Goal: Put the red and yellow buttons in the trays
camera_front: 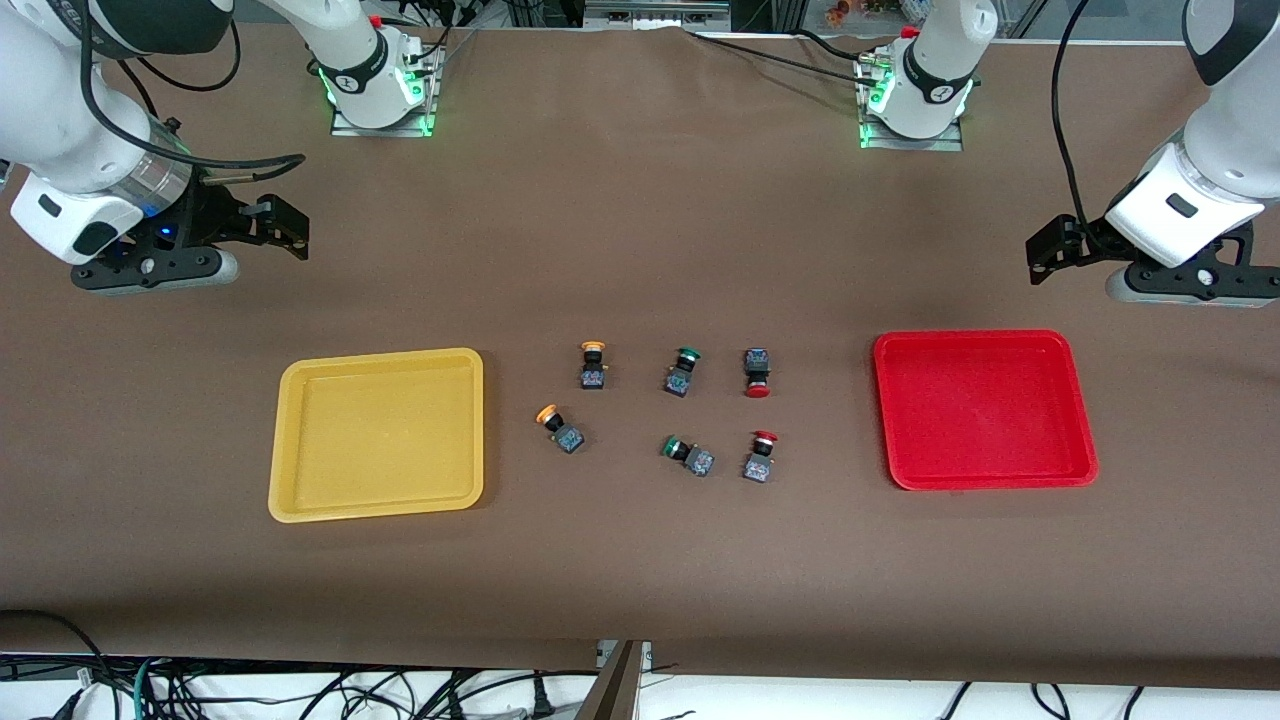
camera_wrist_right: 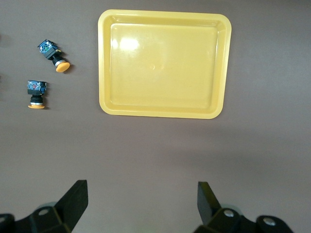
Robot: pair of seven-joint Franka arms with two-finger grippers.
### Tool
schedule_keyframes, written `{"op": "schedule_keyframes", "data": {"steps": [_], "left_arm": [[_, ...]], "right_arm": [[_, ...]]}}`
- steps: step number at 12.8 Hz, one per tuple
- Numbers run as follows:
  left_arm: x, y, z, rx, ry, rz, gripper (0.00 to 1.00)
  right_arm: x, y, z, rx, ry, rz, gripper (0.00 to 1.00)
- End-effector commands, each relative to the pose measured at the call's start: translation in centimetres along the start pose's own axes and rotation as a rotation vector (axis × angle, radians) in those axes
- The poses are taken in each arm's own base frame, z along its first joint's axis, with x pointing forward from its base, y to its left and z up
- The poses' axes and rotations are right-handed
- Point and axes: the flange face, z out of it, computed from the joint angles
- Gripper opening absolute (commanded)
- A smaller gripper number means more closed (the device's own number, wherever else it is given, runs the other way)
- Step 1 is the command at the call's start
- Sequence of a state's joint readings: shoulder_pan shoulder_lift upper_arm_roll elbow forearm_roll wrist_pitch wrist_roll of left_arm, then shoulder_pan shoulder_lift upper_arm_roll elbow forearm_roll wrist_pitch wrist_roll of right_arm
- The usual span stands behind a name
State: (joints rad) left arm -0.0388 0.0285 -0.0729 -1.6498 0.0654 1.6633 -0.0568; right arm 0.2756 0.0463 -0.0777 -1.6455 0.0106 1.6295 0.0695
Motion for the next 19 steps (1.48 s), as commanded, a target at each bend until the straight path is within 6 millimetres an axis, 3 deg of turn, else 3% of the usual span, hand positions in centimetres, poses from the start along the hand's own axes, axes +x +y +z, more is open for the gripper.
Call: {"op": "schedule_keyframes", "data": {"steps": [1, 5, 7, 10, 14, 15, 17, 19], "left_arm": [[0.2, 0.1, -0.6, -0.015, -0.006, -0.004, 1.0], [0.2, 0.2, -0.7, -0.017, -0.004, -0.002, 1.0], [0.2, 0.1, -0.6, -0.015, -0.007, -0.003, 1.0], [0.1, 0.1, -0.7, -0.015, -0.007, -0.004, 1.0], [0.0, 0.1, -0.7, -0.015, -0.01, -0.002, 1.0], [0.0, 0.1, -0.7, -0.015, -0.012, -0.002, 1.0], [0.0, 0.1, -0.7, -0.015, -0.012, -0.004, 1.0], [0.0, 0.1, -0.6, -0.014, -0.015, -0.002, 1.0]], "right_arm": [[0.2, -0.1, -0.5, -0.011, 0.003, -0.013, 1.0], [0.1, -0.7, 0.6, -0.004, -0.017, 0.003, 1.0], [0.9, -1.9, 3.5, 0.016, -0.067, -0.009, 1.0], [2.9, -6.4, 7.6, 0.028, -0.063, -0.003, 1.0], [7.7, -17.2, 19.7, 0.008, 0.006, -0.151, 1.0], [8.5, -20.3, 23.5, -0.001, 0.016, -0.186, 1.0], [11.3, -22.5, 28.4, 0.008, 0.091, -0.229, 1.0], [12.2, -25.3, 32.7, 0.026, 0.123, -0.277, 1.0]]}}
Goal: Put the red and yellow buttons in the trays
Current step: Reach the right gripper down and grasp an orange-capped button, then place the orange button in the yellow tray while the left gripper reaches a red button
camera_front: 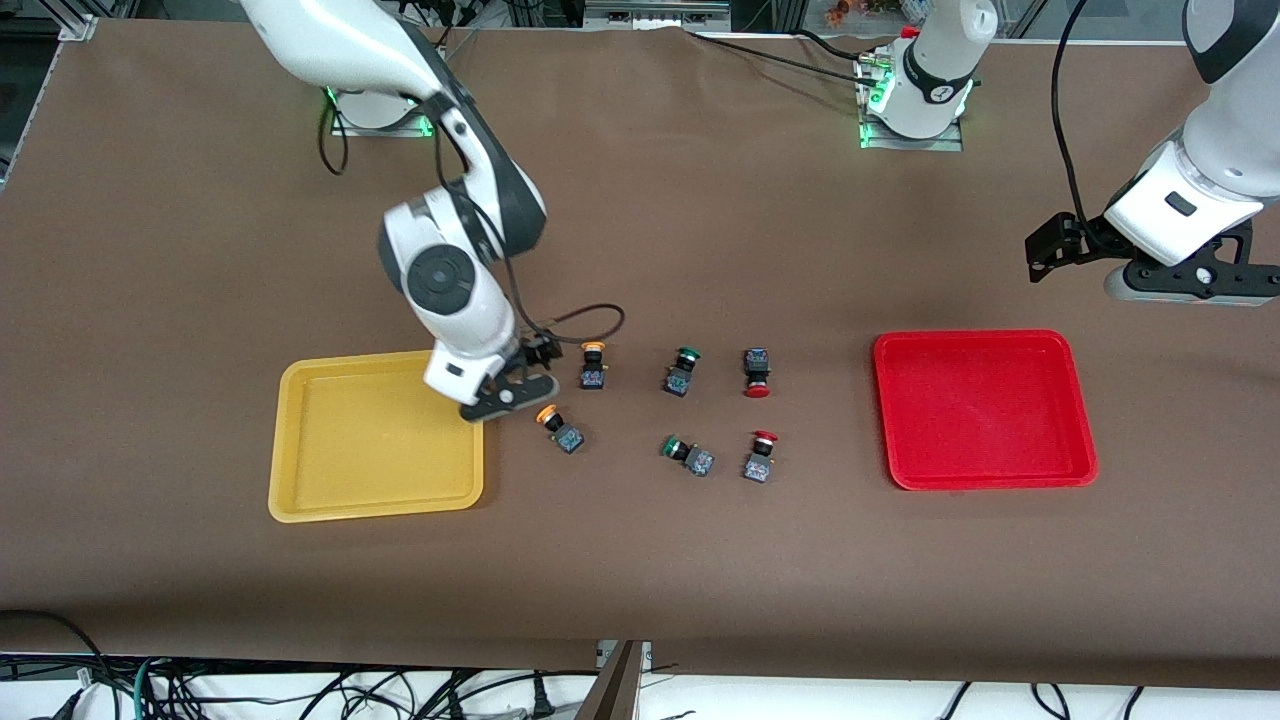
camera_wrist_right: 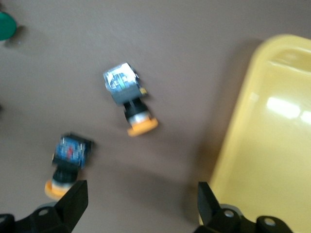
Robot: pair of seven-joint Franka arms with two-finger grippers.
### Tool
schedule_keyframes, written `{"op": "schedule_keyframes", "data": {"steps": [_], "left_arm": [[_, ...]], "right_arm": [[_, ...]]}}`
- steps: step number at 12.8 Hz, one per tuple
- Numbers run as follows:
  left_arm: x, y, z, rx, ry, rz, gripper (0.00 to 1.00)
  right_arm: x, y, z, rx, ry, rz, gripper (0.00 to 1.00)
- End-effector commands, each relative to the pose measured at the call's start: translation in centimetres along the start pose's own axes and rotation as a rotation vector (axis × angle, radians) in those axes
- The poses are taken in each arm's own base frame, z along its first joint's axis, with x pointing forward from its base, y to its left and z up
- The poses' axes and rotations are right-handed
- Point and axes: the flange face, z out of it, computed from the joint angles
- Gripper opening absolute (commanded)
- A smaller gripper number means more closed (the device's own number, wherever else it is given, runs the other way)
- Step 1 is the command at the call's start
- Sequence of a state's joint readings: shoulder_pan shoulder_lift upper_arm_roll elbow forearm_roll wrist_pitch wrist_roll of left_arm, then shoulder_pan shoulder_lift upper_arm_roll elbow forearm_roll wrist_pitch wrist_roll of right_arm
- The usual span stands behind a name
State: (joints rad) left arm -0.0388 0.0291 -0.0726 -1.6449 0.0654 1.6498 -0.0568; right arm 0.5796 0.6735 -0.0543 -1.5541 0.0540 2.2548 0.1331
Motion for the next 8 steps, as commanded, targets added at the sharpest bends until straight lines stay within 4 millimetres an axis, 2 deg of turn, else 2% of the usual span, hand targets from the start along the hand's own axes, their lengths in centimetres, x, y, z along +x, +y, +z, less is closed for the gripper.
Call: {"op": "schedule_keyframes", "data": {"steps": [1, 5, 7, 8], "left_arm": [[0.1, 0.1, -0.5, -0.015, -0.007, -0.003, 1.0], [0.3, 0.4, -0.3, -0.032, -0.008, -0.001, 1.0], [1.1, 2.0, 1.3, -0.064, -0.038, 0.029, 1.0], [1.9, 3.6, 3.6, -0.096, -0.083, 0.045, 1.0]], "right_arm": [[2.5, -1.0, 3.6, 0.017, 0.055, -0.035, 1.0], [3.8, -1.7, 6.4, 0.018, 0.123, -0.085, 0.99], [3.9, -1.8, 7.9, 0.019, 0.153, -0.095, 0.96], [3.8, -1.7, 8.3, 0.019, 0.157, -0.097, 0.85]]}}
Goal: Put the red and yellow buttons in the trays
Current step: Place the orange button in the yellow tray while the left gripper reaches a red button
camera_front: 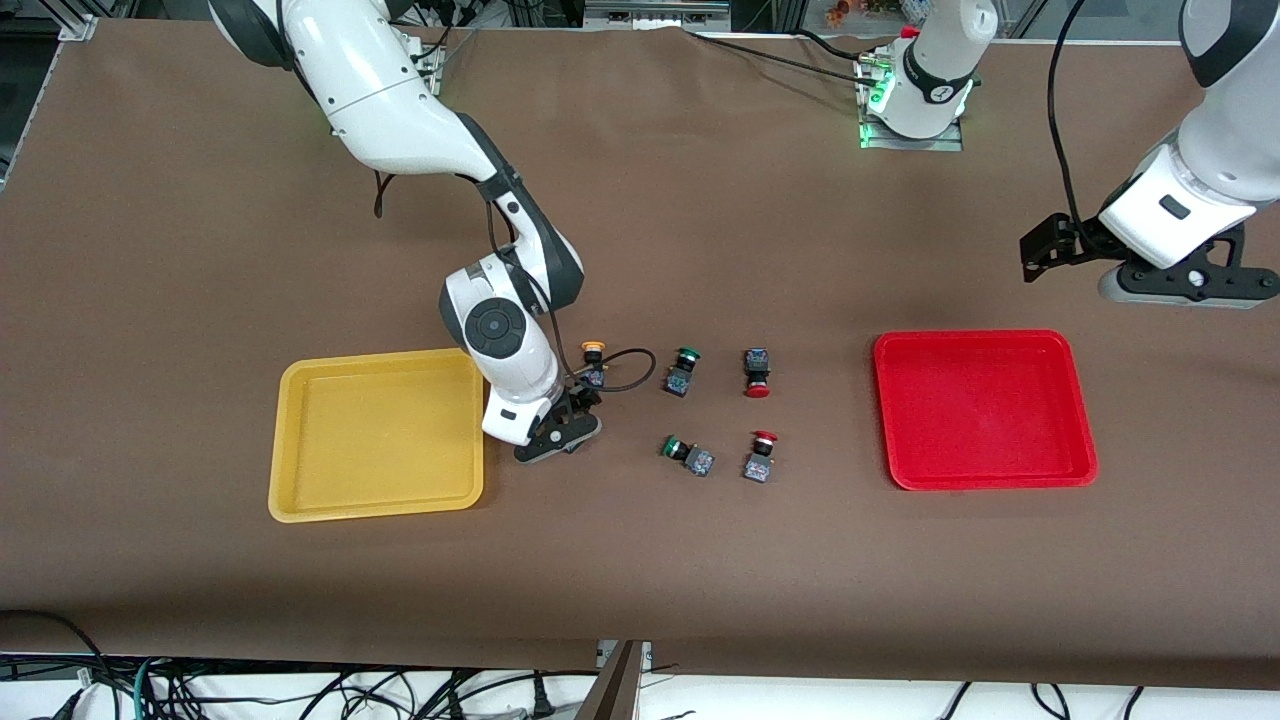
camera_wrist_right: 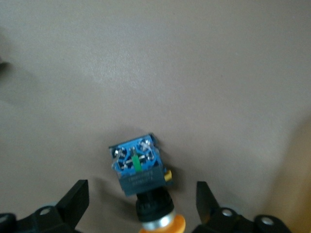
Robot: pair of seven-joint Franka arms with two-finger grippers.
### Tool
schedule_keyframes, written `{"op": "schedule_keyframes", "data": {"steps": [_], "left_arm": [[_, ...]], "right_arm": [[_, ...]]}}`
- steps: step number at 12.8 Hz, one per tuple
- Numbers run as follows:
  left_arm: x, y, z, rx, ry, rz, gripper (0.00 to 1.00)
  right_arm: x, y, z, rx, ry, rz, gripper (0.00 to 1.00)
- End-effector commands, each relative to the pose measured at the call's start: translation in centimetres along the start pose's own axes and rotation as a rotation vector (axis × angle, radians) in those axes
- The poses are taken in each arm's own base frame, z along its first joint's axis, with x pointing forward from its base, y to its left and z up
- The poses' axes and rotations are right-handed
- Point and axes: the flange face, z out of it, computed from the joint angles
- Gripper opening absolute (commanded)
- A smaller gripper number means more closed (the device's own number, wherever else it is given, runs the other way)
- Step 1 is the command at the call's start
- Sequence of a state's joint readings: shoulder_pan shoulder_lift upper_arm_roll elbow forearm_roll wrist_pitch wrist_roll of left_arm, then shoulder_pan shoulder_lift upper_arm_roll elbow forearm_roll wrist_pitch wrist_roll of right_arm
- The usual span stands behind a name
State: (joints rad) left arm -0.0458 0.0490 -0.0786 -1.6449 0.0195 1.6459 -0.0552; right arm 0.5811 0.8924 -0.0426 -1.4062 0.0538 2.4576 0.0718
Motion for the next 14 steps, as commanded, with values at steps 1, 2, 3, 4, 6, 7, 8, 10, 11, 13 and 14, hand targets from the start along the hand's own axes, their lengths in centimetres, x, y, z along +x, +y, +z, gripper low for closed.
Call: {"op": "schedule_keyframes", "data": {"steps": [1, 2, 3, 4, 6, 7, 8, 10, 11, 13, 14], "left_arm": [[2.4, 3.7, 4.8, -0.055, -0.099, 0.059, 1.0], [2.8, 5.3, 6.9, -0.052, -0.136, 0.085, 1.0], [3.6, 7.3, 9.8, -0.044, -0.178, 0.103, 1.0], [4.5, 9.4, 12.4, -0.042, -0.184, 0.131, 1.0], [6.7, 12.2, 17.5, -0.049, -0.127, 0.162, 1.0], [8.1, 12.9, 19.4, -0.063, -0.067, 0.163, 1.0], [9.4, 14.4, 21.2, -0.079, 0.014, 0.174, 1.0], [11.0, 19.1, 25.6, -0.11, 0.167, 0.226, 1.0], [11.7, 19.7, 27.5, -0.12, 0.225, 0.235, 1.0], [12.3, 20.8, 31.4, -0.137, 0.302, 0.247, 1.0], [12.1, 21.6, 32.6, -0.145, 0.329, 0.255, 1.0]], "right_arm": [[0.6, 0.2, 0.8, 0.005, 0.026, -0.016, 0.66], [0.7, 0.7, 0.4, 0.006, 0.02, -0.024, 0.42], [0.7, 1.4, 0.0, 0.005, -0.007, -0.027, 0.18], [0.4, 2.2, -0.3, 0.008, -0.059, -0.013, 0.0], [1.3, 4.0, -4.1, 0.046, -0.108, 0.045, 0.0], [1.5, 5.4, -6.3, 0.051, -0.144, 0.061, 0.0], [1.9, 6.9, -8.8, 0.056, -0.17, 0.06, 0.0], [1.8, 11.4, -10.9, 0.056, -0.201, -0.003, 0.0], [1.6, 13.6, -10.9, 0.045, -0.203, -0.022, 0.0], [0.1, 19.2, -9.4, 0.009, -0.218, -0.027, 0.0], [-0.8, 21.4, -8.1, 0.001, -0.211, -0.014, 0.0]]}}
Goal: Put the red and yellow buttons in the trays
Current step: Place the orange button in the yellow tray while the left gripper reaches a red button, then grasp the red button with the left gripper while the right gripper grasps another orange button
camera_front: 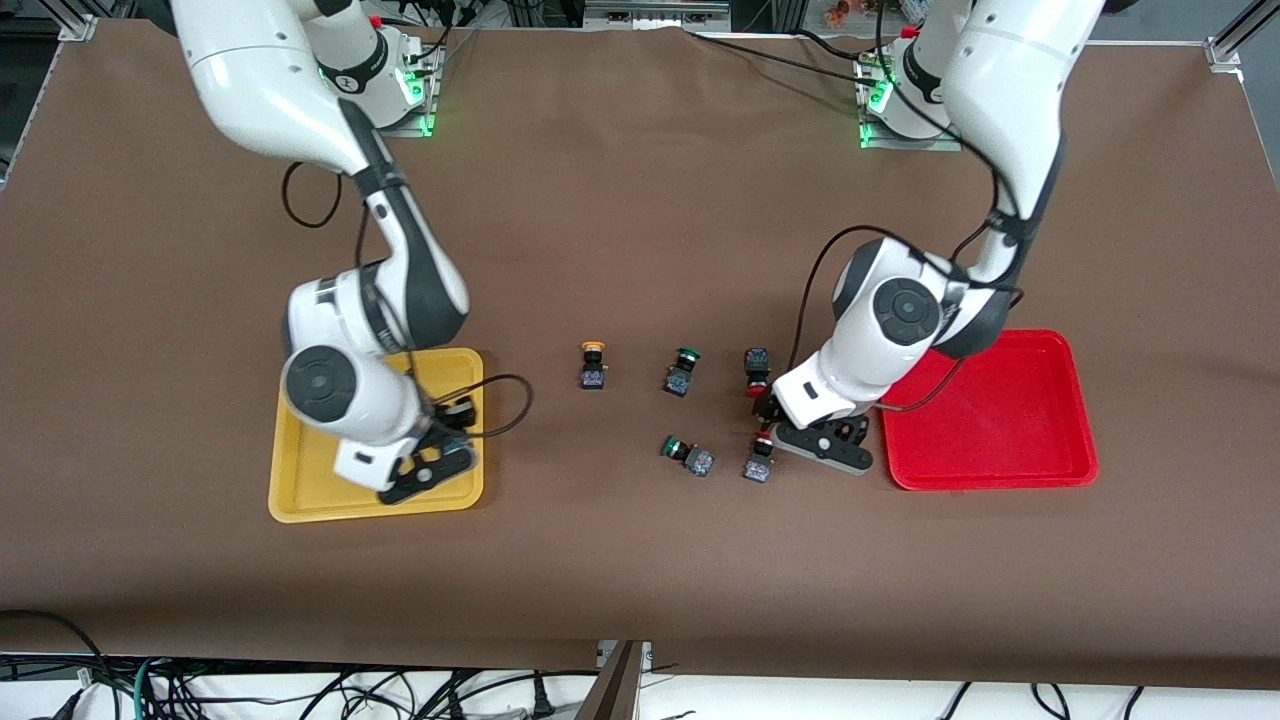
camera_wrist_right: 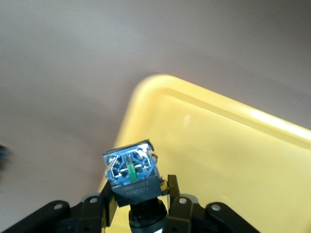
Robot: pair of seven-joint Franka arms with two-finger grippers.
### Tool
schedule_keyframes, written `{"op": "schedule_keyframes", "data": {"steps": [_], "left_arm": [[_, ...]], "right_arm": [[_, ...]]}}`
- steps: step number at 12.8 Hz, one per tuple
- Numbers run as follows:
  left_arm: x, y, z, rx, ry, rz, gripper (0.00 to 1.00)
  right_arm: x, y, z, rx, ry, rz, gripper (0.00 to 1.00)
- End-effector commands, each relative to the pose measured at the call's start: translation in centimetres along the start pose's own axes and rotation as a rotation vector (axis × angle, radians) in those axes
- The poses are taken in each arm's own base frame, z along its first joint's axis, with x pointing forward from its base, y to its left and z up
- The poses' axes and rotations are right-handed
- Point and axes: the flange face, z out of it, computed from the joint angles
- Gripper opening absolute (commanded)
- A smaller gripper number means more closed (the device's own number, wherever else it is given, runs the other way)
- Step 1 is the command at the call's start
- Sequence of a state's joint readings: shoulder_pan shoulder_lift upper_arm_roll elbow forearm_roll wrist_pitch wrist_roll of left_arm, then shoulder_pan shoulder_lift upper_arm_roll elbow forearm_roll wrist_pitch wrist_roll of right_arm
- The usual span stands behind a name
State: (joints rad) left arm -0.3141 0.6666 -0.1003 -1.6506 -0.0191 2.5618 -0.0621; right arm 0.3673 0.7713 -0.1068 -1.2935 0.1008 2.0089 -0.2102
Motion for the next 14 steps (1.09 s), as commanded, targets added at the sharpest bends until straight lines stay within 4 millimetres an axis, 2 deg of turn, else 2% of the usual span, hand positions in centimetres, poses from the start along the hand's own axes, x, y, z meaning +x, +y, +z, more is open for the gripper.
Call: {"op": "schedule_keyframes", "data": {"steps": [1, 2, 3, 5, 6, 7, 8, 9, 11, 12, 13, 14], "left_arm": [[-0.2, 1.0, 3.6, -0.009, 0.056, 0.029, 1.0], [-0.6, 1.3, 5.0, -0.012, 0.075, 0.034, 1.0], [-0.9, 1.5, 6.1, -0.015, 0.099, 0.039, 1.0], [-1.4, 1.3, 8.0, -0.017, 0.142, 0.042, 1.0], [-1.5, 1.2, 8.3, -0.01, 0.16, 0.08, 0.73], [-1.6, 1.3, 8.5, -0.008, 0.159, 0.099, 0.42], [-1.6, 1.3, 8.5, -0.008, 0.159, 0.101, 0.25], [-1.6, 1.3, 8.4, -0.008, 0.16, 0.098, 0.11], [-1.3, 1.0, 7.7, -0.004, 0.165, 0.106, 0.0], [-0.9, 1.4, 6.1, -0.003, 0.168, 0.113, 0.0], [-0.7, 0.9, 4.2, 0.003, 0.138, 0.108, 0.0], [-0.2, 0.5, 1.6, 0.012, 0.082, 0.105, 0.0]], "right_arm": [[-1.6, 3.9, 4.2, -0.01, 0.008, 0.008, 0.14], [-2.1, 5.0, 5.2, -0.004, 0.015, 0.03, 0.55], [-2.2, 5.7, 5.2, 0.006, 0.017, 0.048, 0.95], [-2.2, 5.2, 4.4, 0.05, 0.013, 0.073, 0.99], [-2.0, 4.2, 2.8, 0.079, 0.01, 0.093, 0.99], [-1.8, 3.2, 1.6, 0.106, -0.009, 0.14, 0.99], [-1.4, 1.0, 1.1, 0.115, -0.037, 0.208, 0.99], [-0.9, -2.5, 1.1, 0.117, -0.05, 0.265, 0.99], [-0.3, -10.4, 1.4, 0.15, -0.081, 0.453, 0.99], [-0.2, -14.5, 1.7, 0.179, -0.1, 0.531, 0.99], [-0.4, -18.7, 2.3, 0.173, -0.101, 0.591, 0.99], [-0.7, -21.7, 3.4, 0.16, -0.088, 0.619, 0.99]]}}
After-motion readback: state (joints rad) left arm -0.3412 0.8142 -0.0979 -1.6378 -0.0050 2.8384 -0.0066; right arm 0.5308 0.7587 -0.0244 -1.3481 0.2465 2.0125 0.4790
